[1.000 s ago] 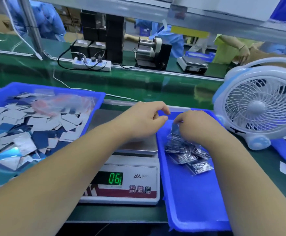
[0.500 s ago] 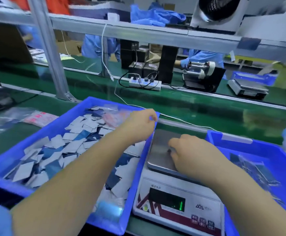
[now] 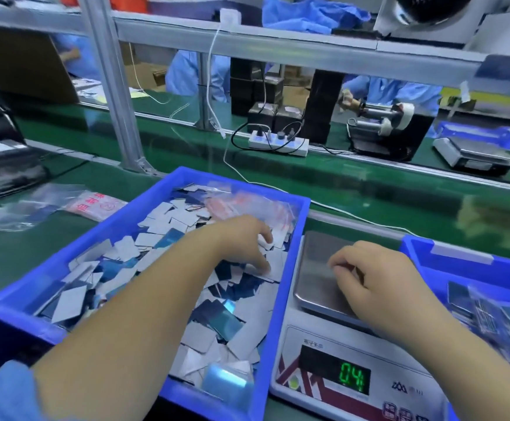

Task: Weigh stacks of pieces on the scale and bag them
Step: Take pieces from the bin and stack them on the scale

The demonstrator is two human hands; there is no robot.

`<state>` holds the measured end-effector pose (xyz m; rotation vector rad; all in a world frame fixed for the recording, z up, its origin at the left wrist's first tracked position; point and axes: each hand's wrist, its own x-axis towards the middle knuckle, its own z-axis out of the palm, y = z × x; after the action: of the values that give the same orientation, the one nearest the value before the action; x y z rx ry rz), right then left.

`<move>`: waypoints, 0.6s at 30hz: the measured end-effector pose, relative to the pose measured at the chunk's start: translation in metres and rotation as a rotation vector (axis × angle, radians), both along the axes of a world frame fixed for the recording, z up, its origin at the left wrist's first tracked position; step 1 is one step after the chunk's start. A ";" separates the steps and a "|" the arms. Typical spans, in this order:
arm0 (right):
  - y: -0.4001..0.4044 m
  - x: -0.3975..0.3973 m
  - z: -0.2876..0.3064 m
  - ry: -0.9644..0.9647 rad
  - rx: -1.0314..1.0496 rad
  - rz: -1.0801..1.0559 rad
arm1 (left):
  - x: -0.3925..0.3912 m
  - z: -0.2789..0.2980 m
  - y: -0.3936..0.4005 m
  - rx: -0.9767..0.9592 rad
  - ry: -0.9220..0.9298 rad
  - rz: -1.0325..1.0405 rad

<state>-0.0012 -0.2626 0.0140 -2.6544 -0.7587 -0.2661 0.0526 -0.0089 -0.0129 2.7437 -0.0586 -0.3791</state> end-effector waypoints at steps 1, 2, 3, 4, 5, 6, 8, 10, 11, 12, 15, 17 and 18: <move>-0.001 0.000 -0.001 -0.004 0.007 0.007 | -0.001 0.000 -0.003 0.017 0.023 -0.016; -0.001 0.000 -0.002 -0.008 0.010 0.013 | -0.001 -0.001 -0.004 0.045 0.042 -0.031; -0.002 0.001 -0.002 -0.007 0.014 0.018 | -0.002 -0.001 -0.006 0.083 0.067 -0.050; -0.002 0.001 -0.003 -0.001 0.022 0.023 | -0.004 -0.003 -0.007 0.127 0.099 -0.074; -0.002 0.001 -0.003 0.011 0.033 0.028 | -0.006 -0.004 -0.009 0.164 0.127 -0.100; -0.002 0.001 -0.004 0.021 0.044 0.033 | -0.007 -0.005 -0.010 0.189 0.143 -0.120; 0.000 -0.001 -0.004 0.034 0.054 0.039 | -0.010 -0.005 -0.012 0.170 0.157 -0.128; 0.000 -0.003 -0.004 0.039 0.054 0.047 | -0.011 -0.002 -0.013 0.106 0.176 -0.103; 0.000 -0.004 -0.004 0.043 0.054 0.049 | -0.012 -0.001 -0.014 0.083 0.182 -0.090; 0.001 -0.004 -0.004 0.049 0.059 0.050 | -0.012 -0.001 -0.014 0.074 0.180 -0.080; 0.001 -0.004 -0.004 0.061 0.081 0.053 | -0.012 -0.003 -0.016 0.083 0.147 -0.083; 0.001 -0.004 -0.004 0.068 0.095 0.055 | -0.012 -0.003 -0.015 0.062 0.160 -0.079; 0.000 -0.004 -0.003 0.071 0.104 0.055 | -0.013 -0.003 -0.014 0.054 0.173 -0.077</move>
<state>-0.0050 -0.2622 0.0106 -2.5272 -0.7727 -0.1897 0.0398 -0.0232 -0.0160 2.7551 -0.1105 -0.6472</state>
